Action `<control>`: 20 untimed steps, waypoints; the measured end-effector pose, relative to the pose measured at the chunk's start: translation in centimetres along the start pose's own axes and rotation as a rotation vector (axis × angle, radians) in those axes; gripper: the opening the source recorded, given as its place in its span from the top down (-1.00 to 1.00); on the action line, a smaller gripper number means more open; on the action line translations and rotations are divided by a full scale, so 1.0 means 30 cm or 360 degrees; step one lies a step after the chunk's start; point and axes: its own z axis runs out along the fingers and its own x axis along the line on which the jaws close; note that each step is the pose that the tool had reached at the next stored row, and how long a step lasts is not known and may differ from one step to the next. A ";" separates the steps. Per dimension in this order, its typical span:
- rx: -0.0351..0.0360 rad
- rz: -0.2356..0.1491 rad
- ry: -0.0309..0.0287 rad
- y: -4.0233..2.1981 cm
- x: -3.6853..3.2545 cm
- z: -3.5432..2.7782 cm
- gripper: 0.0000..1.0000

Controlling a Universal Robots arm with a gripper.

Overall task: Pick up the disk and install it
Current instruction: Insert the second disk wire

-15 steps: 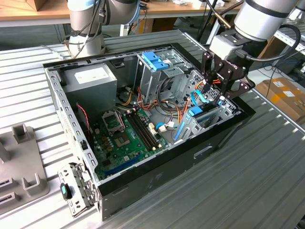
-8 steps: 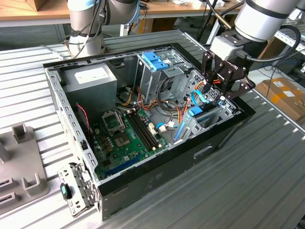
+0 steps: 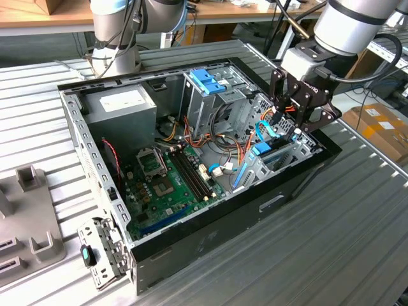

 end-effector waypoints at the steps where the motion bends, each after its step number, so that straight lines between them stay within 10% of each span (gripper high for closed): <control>1: 0.0000 0.0000 0.00002 -0.001 0.000 0.000 0.05; 20: 0.0000 -0.0014 0.00002 -0.049 -0.028 0.000 0.05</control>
